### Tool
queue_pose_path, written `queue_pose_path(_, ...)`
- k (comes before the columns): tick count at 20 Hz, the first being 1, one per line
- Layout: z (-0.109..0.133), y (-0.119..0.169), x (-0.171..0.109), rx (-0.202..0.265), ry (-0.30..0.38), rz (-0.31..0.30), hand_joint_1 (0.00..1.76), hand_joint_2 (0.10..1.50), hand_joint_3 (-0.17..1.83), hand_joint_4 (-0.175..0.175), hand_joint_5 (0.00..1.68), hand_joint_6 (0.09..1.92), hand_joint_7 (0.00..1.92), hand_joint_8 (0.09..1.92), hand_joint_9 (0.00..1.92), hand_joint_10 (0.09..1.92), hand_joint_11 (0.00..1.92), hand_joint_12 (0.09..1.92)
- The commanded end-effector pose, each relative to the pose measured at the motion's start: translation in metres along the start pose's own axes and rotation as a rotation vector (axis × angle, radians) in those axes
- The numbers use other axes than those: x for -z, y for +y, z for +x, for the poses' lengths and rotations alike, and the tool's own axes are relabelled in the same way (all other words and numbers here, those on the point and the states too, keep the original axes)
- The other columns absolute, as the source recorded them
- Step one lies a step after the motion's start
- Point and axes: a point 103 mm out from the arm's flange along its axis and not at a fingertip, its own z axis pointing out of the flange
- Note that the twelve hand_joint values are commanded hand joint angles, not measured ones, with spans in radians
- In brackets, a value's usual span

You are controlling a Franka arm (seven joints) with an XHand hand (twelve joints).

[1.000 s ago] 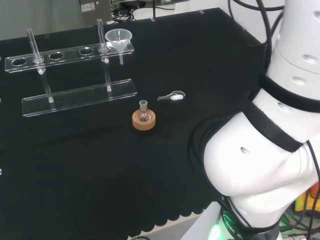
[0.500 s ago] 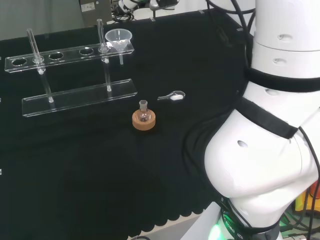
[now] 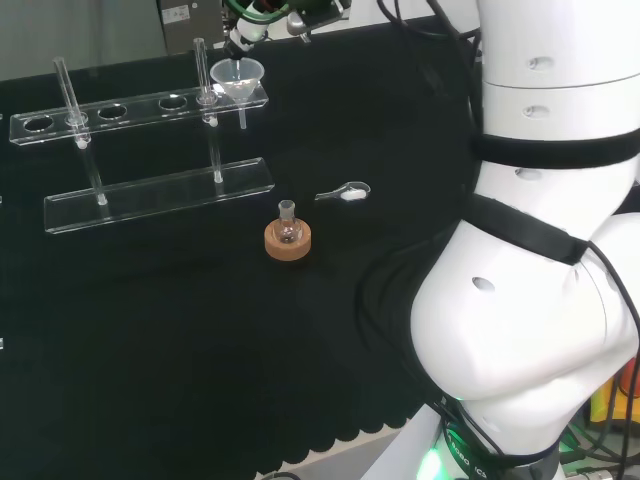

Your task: Pick up the funnel from the transparent funnel stand.

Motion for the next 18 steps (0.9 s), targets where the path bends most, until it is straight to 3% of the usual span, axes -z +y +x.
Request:
queue_pose_path(1, 0.014, 0.01, -0.012, 0.011, -0.072, 0.098, 0.5, 0.78, 0.2, -0.043, 0.15, 0.09, 0.11, 0.7, 0.36, 0.71, 0.15, 1.47)
queue_pose_path(10, 0.023, 0.016, -0.018, 0.02, -0.107, 0.114, 0.54, 0.73, 0.19, -0.06, 0.06, 0.09, 0.01, 0.71, 0.26, 0.75, 0.23, 1.48)
queue_pose_path(18, 0.019, 0.02, -0.023, 0.016, -0.109, 0.066, 0.54, 0.73, 0.19, -0.055, 0.03, 0.09, 0.0, 0.49, 0.12, 0.82, 0.22, 1.48)
